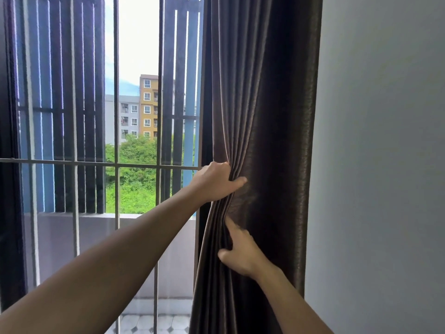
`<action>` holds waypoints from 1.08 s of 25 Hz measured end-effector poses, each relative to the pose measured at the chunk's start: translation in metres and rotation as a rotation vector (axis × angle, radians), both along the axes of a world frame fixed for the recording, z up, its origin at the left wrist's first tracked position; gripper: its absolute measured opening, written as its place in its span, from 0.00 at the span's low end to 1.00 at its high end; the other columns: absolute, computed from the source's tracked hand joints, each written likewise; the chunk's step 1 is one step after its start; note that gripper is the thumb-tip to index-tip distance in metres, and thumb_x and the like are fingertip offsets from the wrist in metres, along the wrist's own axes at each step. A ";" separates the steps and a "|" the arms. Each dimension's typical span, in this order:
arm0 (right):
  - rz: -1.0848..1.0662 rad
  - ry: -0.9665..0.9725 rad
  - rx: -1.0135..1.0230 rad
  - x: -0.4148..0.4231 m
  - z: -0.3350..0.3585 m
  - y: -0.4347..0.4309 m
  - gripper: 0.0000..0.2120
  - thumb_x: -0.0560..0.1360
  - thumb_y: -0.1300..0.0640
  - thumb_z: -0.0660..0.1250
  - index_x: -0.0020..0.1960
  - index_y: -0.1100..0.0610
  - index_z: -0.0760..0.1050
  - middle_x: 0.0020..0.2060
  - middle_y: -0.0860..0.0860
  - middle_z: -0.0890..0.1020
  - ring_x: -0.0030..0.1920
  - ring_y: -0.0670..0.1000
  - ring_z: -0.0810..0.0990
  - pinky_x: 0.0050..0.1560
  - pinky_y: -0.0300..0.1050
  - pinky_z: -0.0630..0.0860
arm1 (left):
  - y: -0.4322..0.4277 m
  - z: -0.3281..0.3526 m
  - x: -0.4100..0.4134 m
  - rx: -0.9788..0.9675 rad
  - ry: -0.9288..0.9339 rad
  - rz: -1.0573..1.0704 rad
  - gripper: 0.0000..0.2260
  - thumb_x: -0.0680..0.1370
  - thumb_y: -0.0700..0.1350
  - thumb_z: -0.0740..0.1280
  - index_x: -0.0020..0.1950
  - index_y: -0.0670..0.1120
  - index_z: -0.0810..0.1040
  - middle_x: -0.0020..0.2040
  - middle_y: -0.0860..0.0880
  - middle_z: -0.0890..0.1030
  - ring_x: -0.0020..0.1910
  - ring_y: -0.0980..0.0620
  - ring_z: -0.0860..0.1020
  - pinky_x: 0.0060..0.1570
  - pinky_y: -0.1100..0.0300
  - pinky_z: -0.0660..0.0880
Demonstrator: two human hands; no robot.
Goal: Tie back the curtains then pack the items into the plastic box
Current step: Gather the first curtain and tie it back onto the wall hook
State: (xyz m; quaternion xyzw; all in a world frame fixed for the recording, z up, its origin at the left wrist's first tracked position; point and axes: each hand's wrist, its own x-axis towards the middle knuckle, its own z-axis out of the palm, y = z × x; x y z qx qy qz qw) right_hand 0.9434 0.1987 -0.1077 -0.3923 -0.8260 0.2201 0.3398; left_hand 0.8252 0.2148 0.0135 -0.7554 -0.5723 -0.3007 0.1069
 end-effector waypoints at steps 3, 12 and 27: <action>0.032 -0.034 0.021 0.006 -0.011 -0.001 0.41 0.69 0.60 0.63 0.75 0.38 0.50 0.63 0.42 0.73 0.59 0.42 0.75 0.57 0.32 0.71 | 0.002 0.001 -0.005 0.001 0.020 0.029 0.15 0.79 0.50 0.57 0.34 0.46 0.62 0.36 0.45 0.73 0.33 0.46 0.72 0.32 0.56 0.65; -0.577 0.481 0.412 0.076 0.093 0.019 0.40 0.72 0.61 0.70 0.76 0.53 0.52 0.69 0.53 0.68 0.66 0.53 0.70 0.63 0.40 0.64 | -0.003 -0.004 -0.009 0.058 0.061 0.025 0.14 0.78 0.49 0.56 0.35 0.45 0.63 0.32 0.47 0.70 0.31 0.48 0.71 0.33 0.55 0.64; -0.095 0.105 0.108 0.004 -0.009 0.027 0.34 0.73 0.70 0.58 0.75 0.51 0.55 0.51 0.55 0.81 0.50 0.54 0.81 0.53 0.44 0.77 | -0.012 0.001 0.010 -0.107 -0.043 -0.022 0.13 0.81 0.49 0.55 0.37 0.47 0.62 0.35 0.48 0.71 0.31 0.52 0.70 0.28 0.58 0.64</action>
